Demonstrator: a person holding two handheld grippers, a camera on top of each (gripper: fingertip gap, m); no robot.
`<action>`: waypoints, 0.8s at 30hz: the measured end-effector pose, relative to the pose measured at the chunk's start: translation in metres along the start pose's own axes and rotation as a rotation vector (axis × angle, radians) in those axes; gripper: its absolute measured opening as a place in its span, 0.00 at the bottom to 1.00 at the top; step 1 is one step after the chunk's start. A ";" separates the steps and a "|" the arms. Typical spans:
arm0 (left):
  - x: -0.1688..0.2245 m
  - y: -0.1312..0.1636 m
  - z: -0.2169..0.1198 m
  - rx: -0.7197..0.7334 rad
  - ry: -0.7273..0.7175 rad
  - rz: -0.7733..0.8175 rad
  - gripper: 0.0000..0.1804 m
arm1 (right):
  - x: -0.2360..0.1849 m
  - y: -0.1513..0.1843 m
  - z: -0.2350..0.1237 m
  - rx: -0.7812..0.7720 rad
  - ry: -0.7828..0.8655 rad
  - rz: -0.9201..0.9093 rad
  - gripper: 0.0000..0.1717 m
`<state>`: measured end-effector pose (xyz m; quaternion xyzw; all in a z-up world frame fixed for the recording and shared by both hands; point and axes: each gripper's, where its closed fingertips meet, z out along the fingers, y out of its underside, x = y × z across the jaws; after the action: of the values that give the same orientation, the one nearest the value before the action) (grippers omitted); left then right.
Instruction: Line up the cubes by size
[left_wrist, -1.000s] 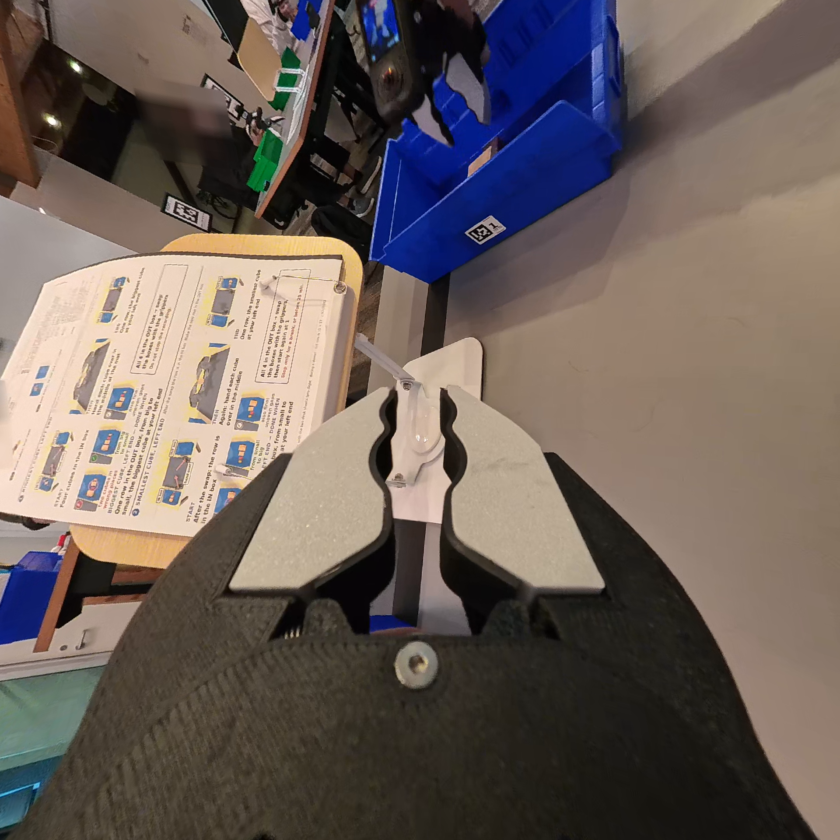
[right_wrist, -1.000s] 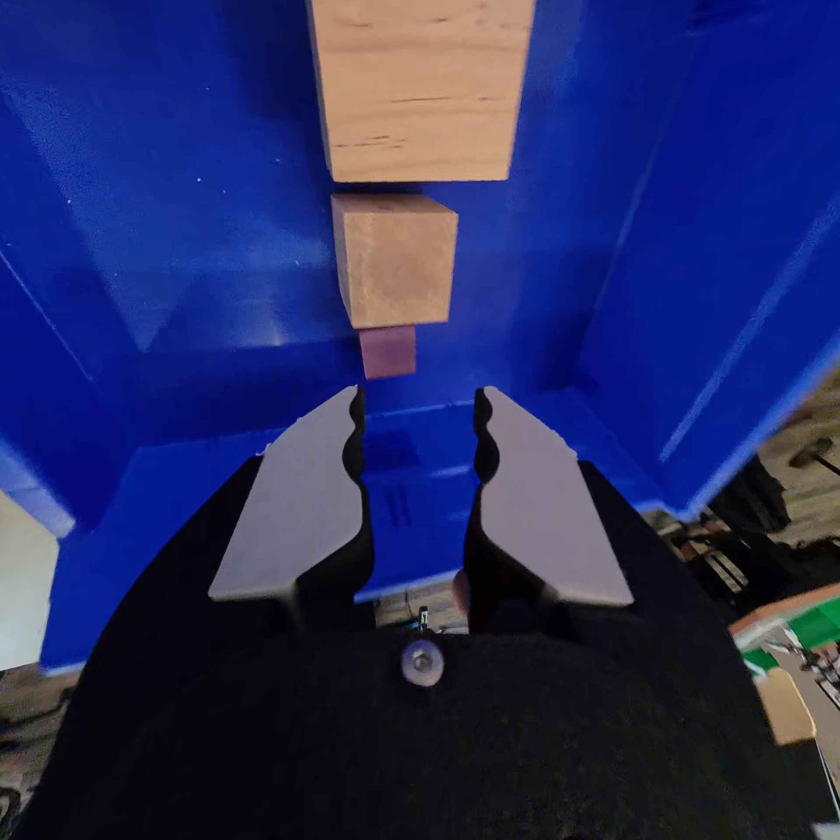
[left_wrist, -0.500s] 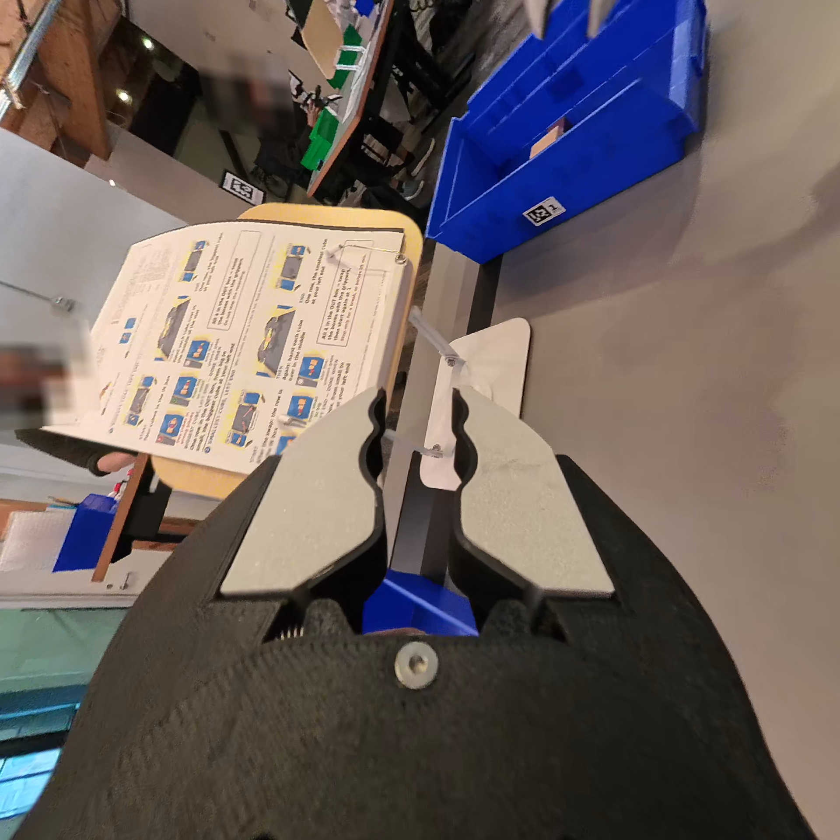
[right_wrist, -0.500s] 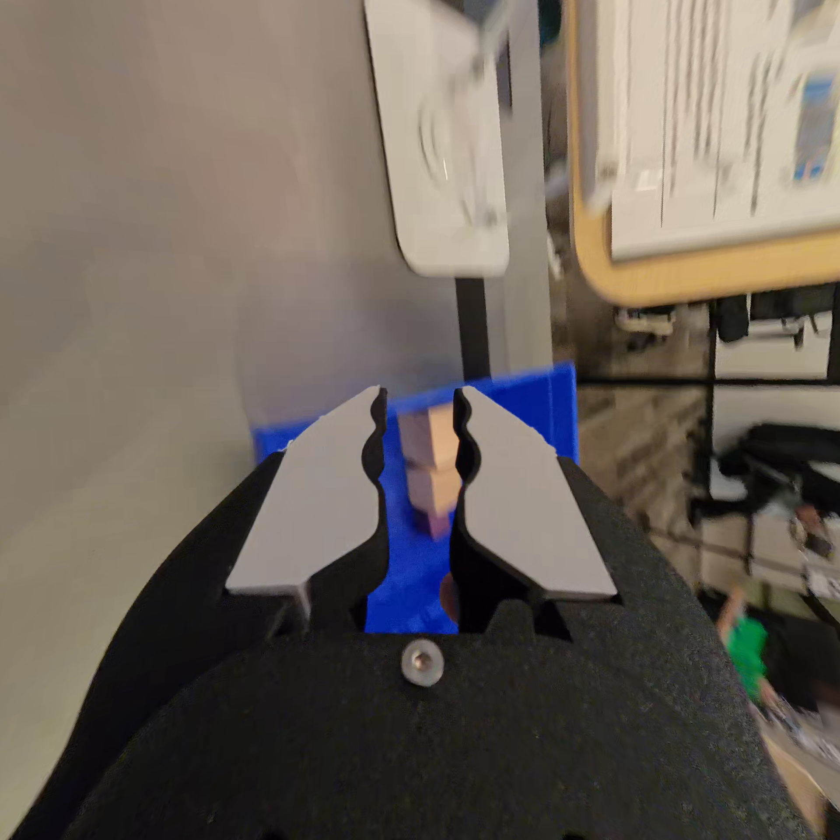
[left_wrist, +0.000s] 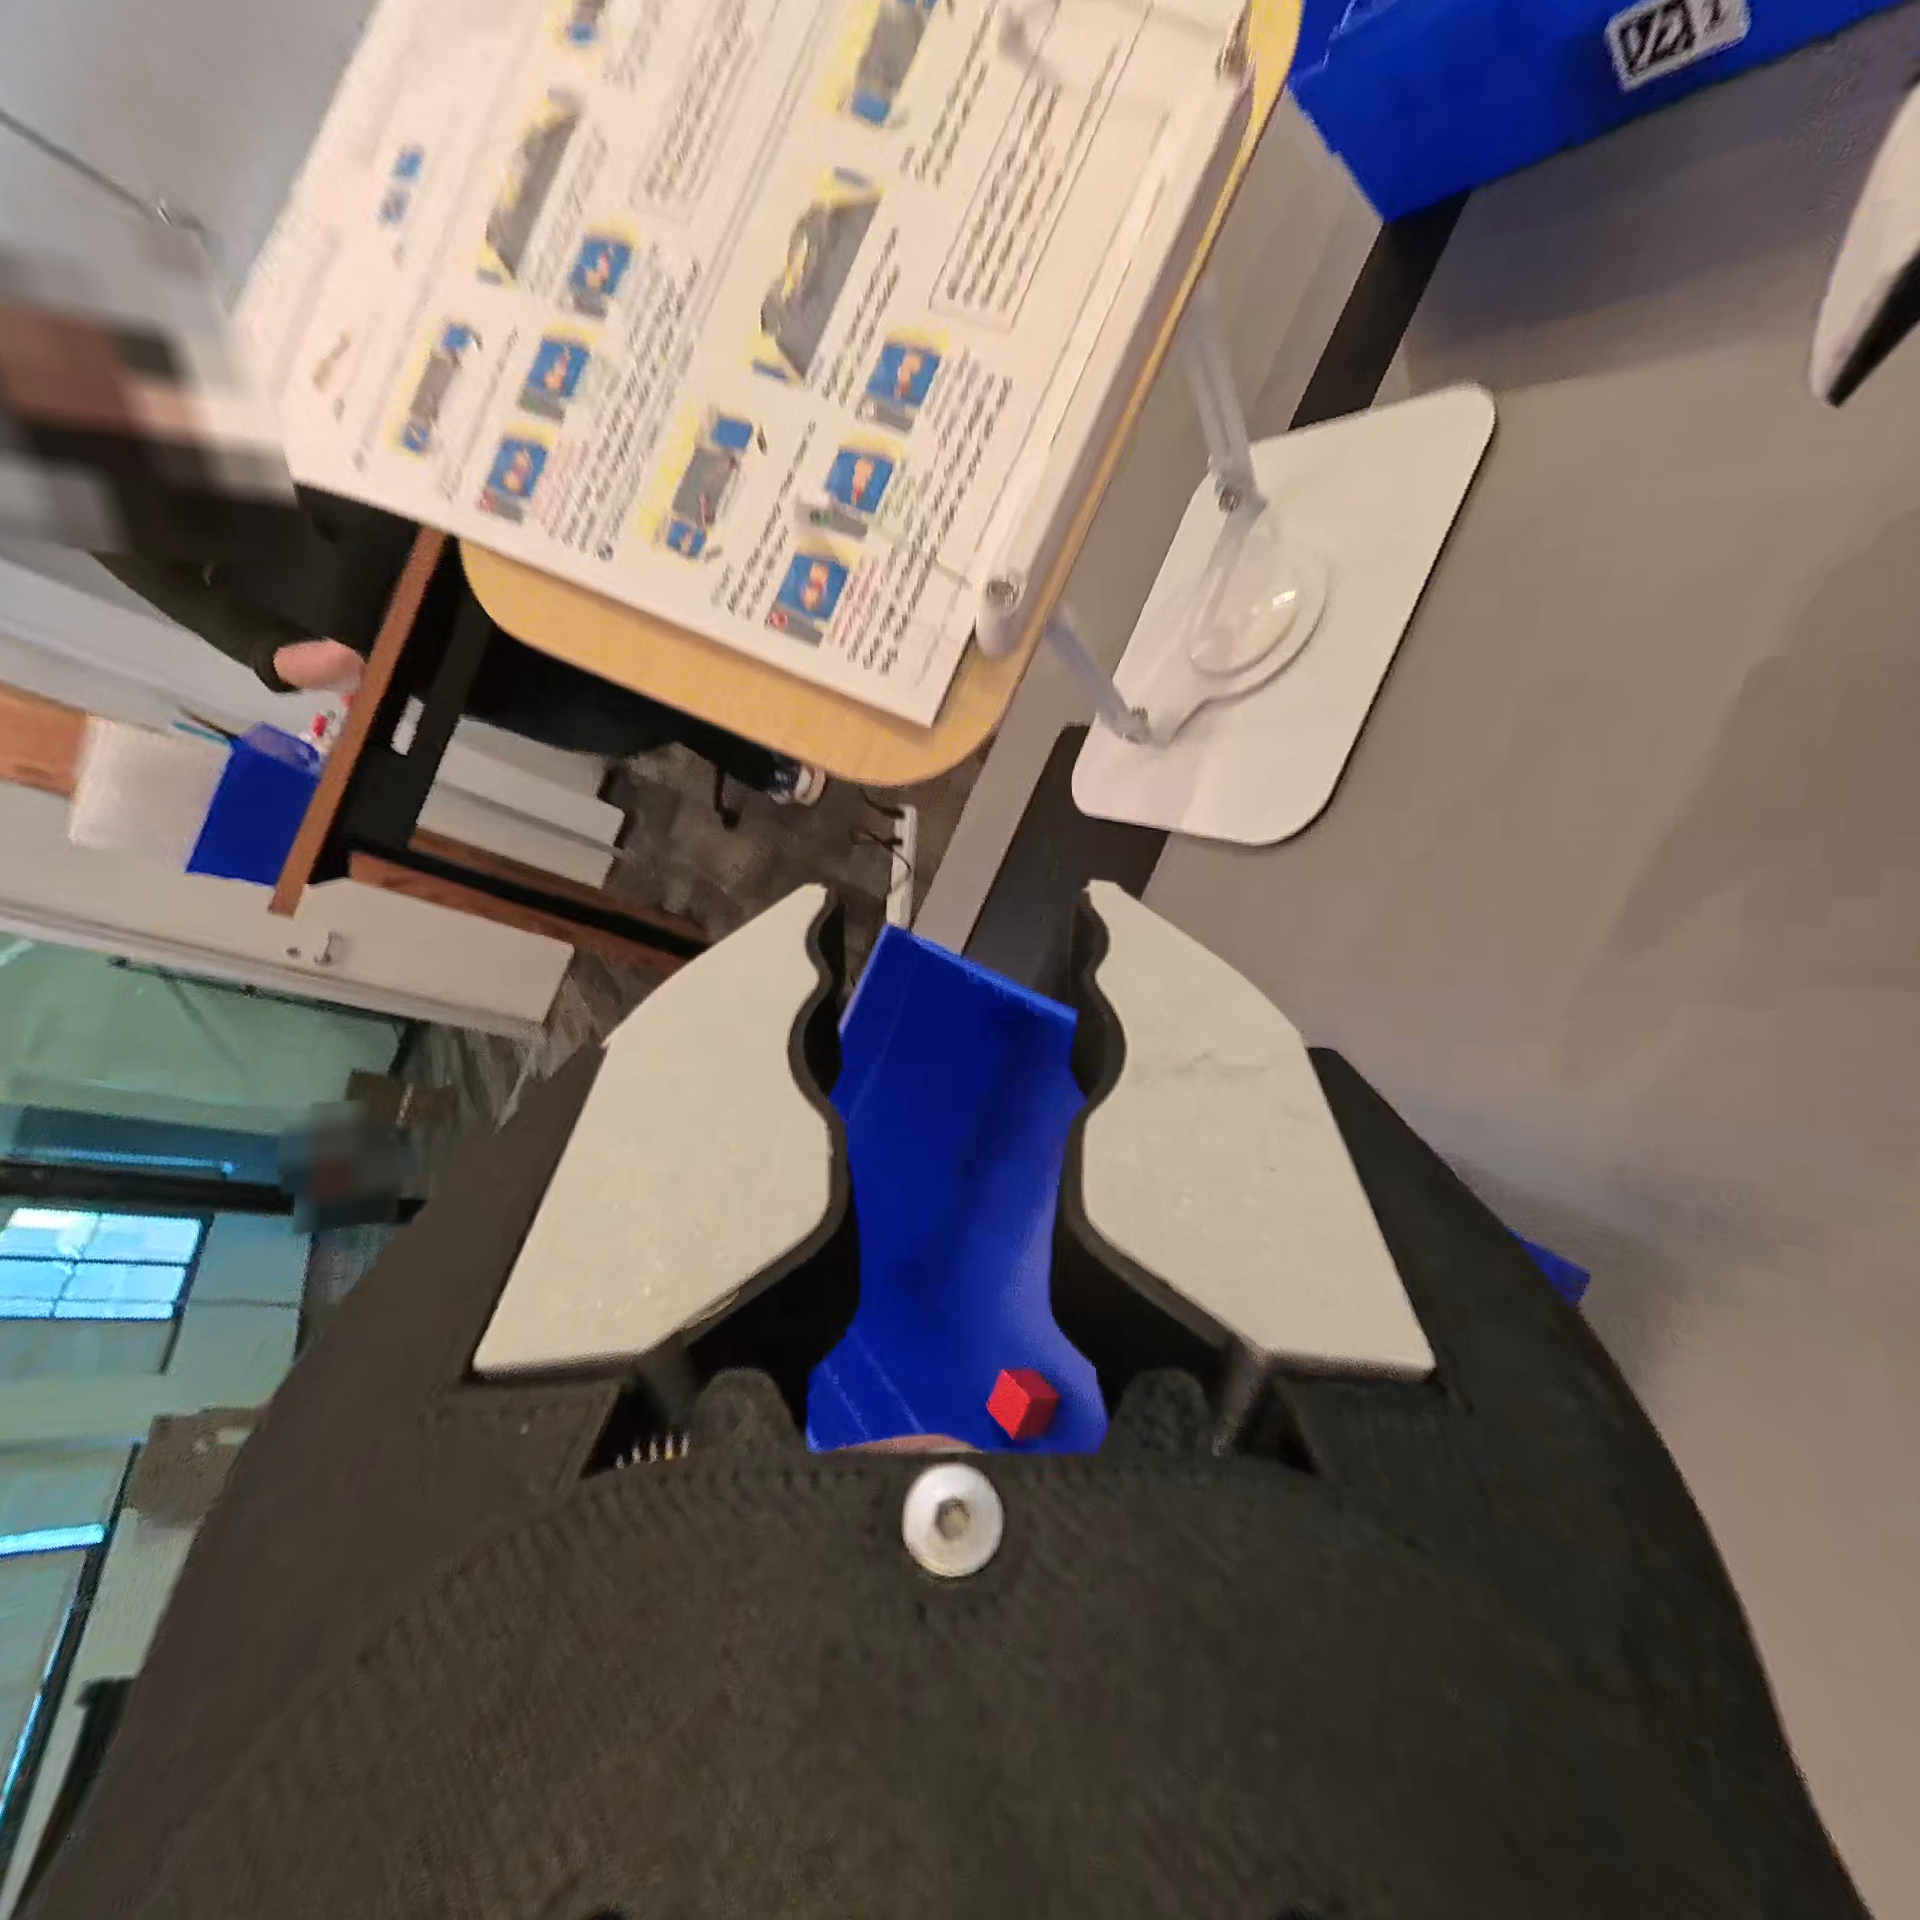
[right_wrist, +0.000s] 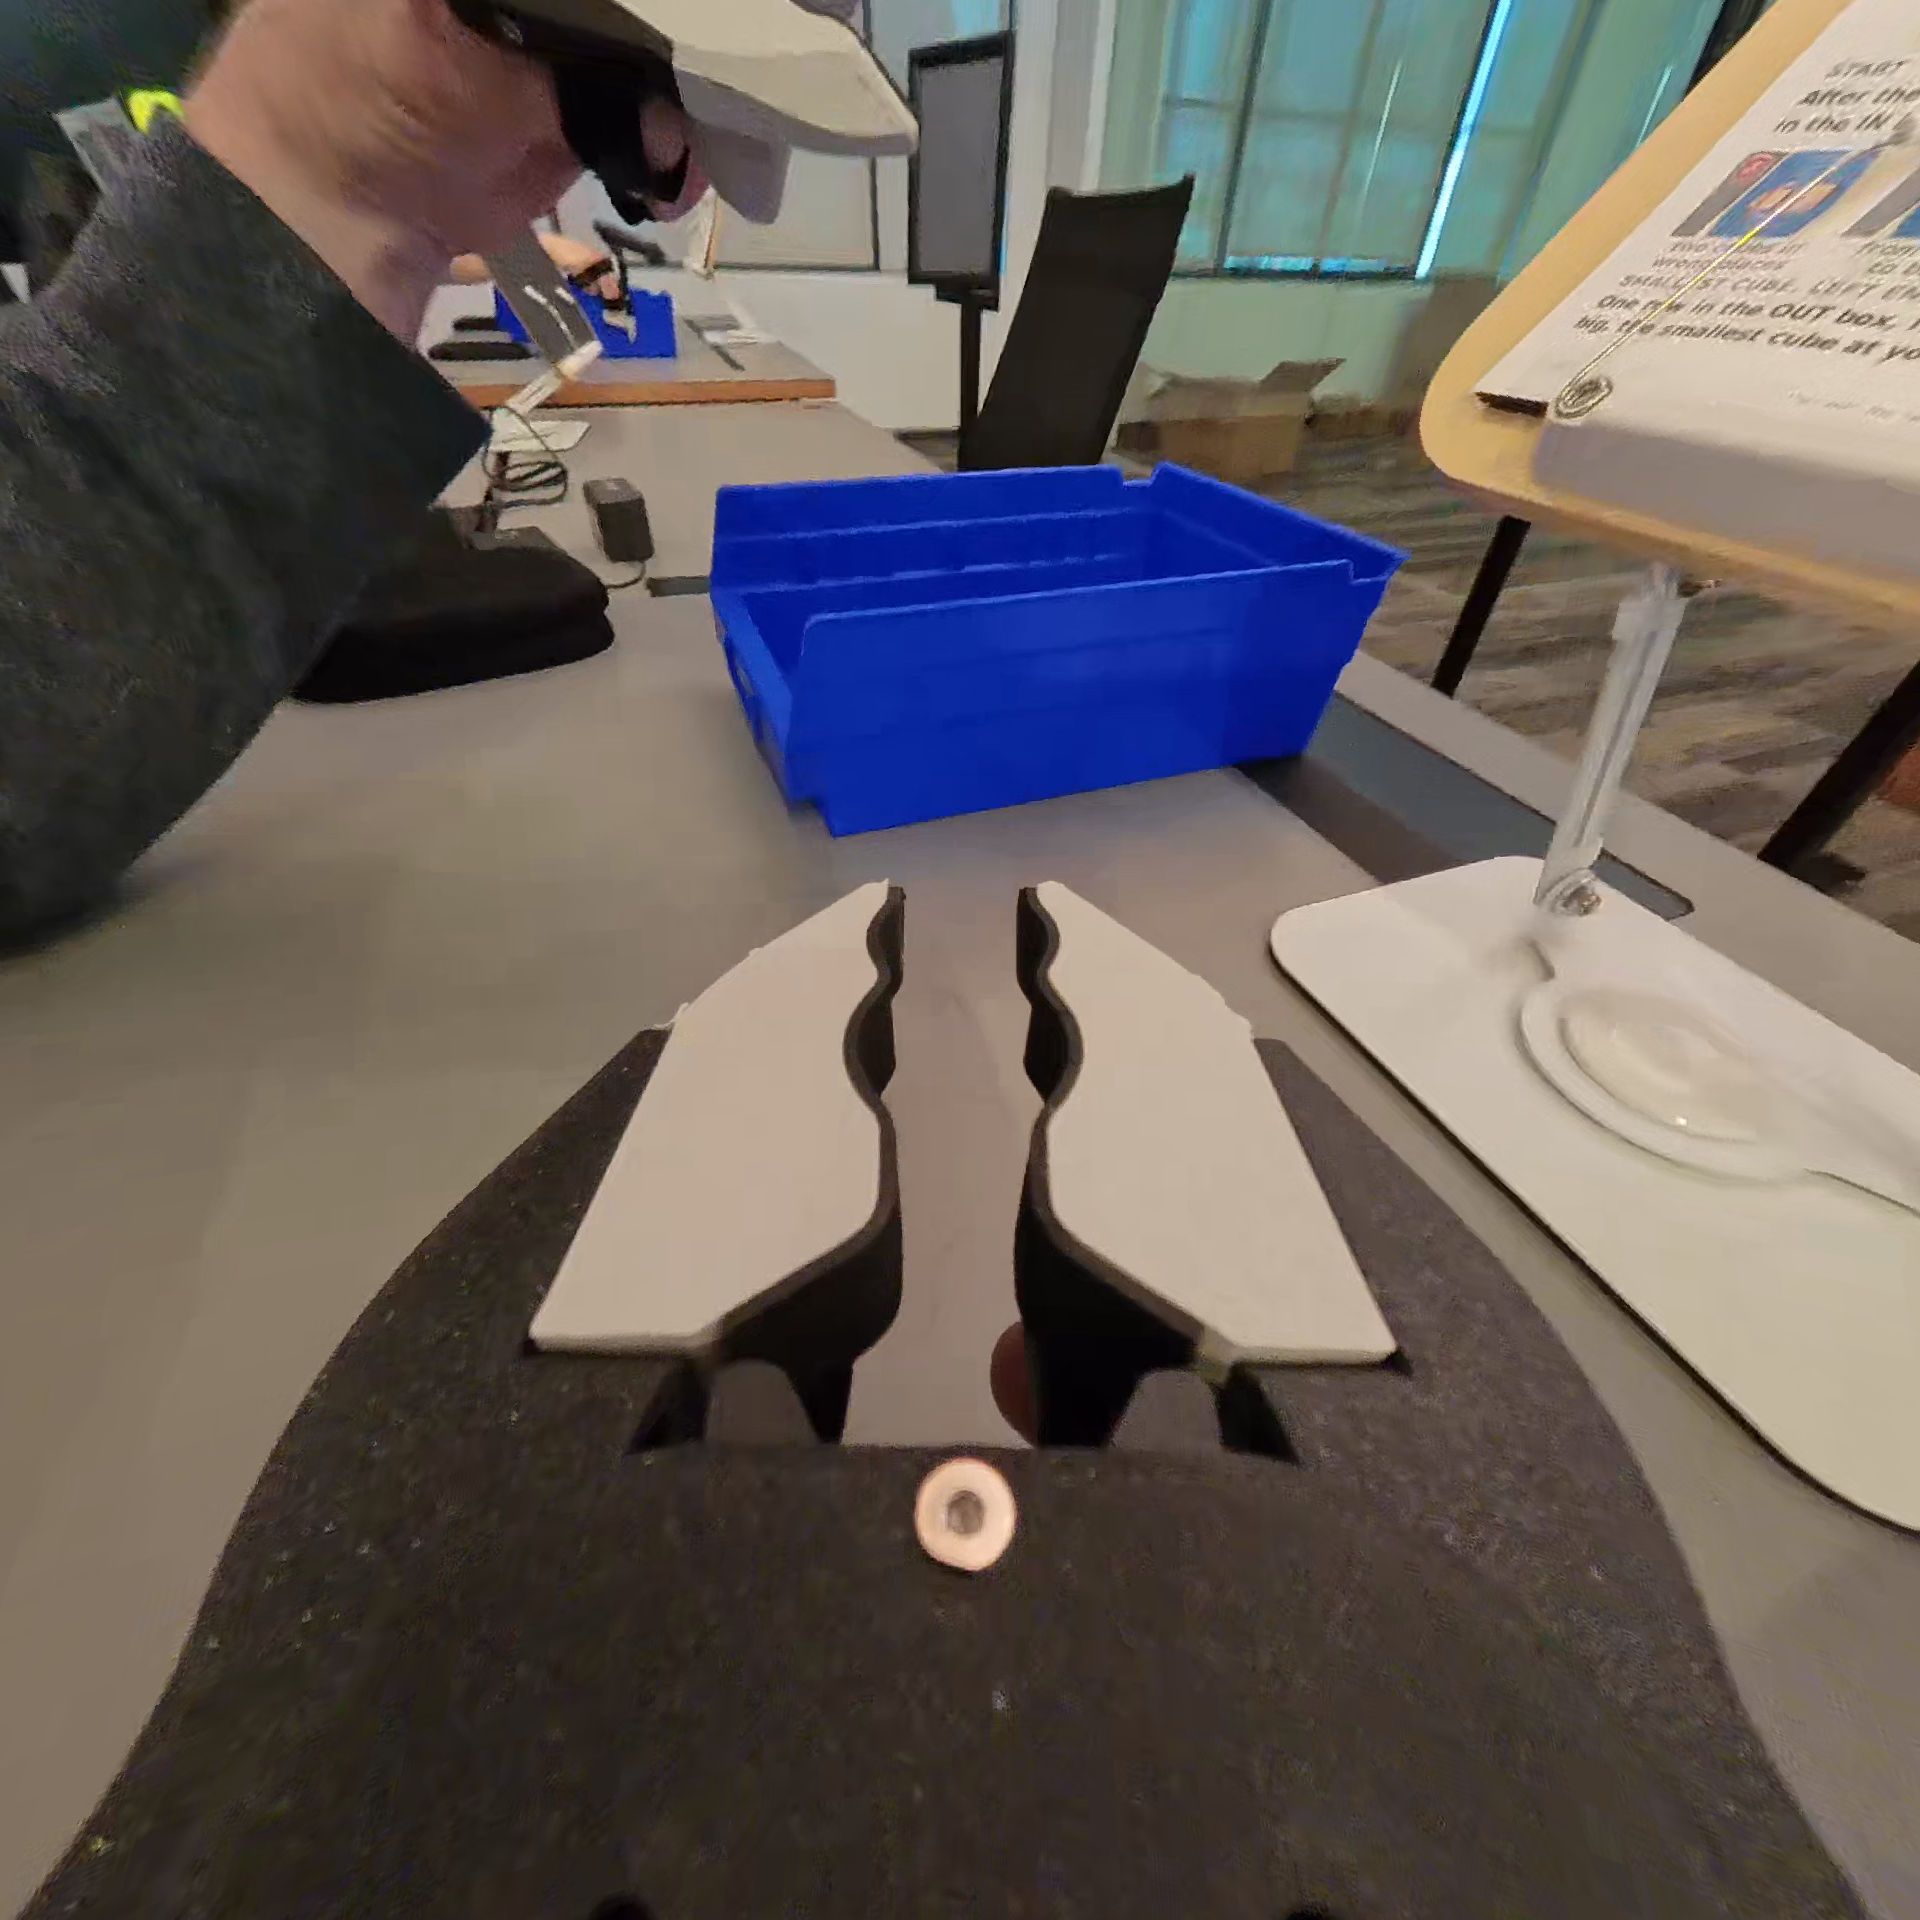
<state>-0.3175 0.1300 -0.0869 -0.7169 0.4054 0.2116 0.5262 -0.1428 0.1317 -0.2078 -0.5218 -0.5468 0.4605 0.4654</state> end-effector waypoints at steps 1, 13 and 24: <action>-0.001 0.009 0.004 -0.025 0.000 -0.006 0.23 | -0.001 0.005 0.006 0.033 0.001 -0.008 0.12; 0.013 0.138 0.046 -0.449 0.119 0.038 0.24 | -0.022 0.006 0.001 0.130 -0.084 -0.088 0.13; 0.016 0.252 0.067 -0.862 0.510 0.202 0.24 | -0.020 0.004 -0.001 0.140 -0.134 -0.029 0.15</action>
<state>-0.5023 0.1568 -0.2689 -0.8548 0.4643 0.2277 0.0439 -0.1409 0.1118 -0.2126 -0.4478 -0.5507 0.5249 0.4698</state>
